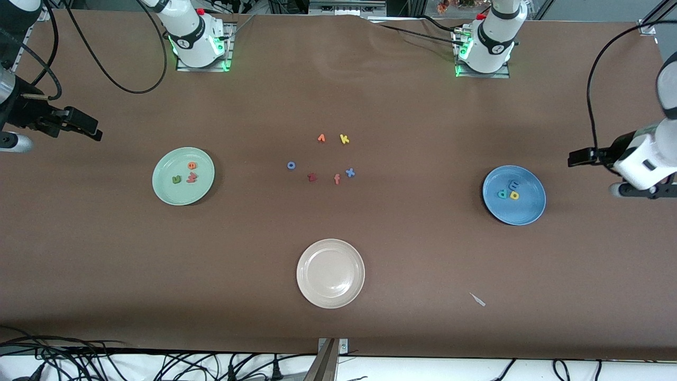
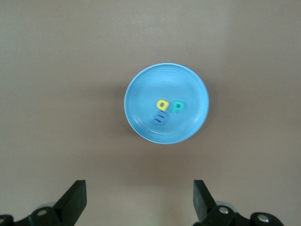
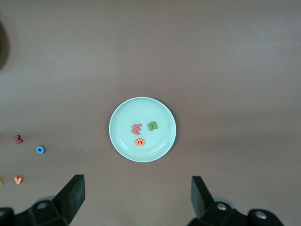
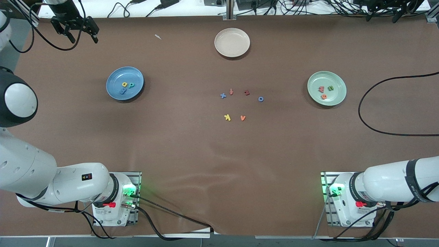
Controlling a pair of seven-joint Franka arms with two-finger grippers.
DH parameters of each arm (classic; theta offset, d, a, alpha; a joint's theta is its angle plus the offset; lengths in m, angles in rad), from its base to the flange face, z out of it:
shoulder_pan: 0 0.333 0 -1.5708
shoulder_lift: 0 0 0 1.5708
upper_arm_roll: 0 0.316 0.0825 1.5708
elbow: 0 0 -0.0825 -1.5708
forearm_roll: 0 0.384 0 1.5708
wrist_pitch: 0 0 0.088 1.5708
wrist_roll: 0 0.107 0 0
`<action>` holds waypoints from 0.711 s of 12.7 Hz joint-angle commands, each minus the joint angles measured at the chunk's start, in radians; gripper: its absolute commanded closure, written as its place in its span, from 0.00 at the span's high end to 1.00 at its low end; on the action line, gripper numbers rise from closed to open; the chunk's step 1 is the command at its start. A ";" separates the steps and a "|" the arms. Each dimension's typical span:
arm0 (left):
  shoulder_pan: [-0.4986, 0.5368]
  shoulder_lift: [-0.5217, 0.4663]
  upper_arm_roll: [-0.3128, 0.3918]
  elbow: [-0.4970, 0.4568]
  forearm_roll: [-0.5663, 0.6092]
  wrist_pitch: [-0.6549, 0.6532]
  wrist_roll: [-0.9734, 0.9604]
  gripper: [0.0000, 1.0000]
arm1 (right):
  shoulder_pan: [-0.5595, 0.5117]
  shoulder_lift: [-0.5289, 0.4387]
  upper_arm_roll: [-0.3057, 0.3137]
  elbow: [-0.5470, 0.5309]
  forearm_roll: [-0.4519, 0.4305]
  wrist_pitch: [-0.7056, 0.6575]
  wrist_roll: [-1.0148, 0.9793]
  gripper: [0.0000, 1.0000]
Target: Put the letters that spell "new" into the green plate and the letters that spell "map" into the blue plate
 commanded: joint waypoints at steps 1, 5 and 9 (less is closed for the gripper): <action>-0.034 -0.052 0.054 0.031 -0.088 -0.083 -0.009 1.00 | -0.009 0.003 0.006 0.019 0.014 -0.018 -0.014 1.00; -0.048 -0.088 0.039 0.133 -0.077 -0.148 -0.075 1.00 | -0.009 0.003 0.006 0.019 0.012 -0.018 -0.012 1.00; -0.085 -0.152 -0.004 0.147 -0.063 -0.138 -0.076 1.00 | -0.009 0.003 0.006 0.019 0.014 -0.018 -0.014 1.00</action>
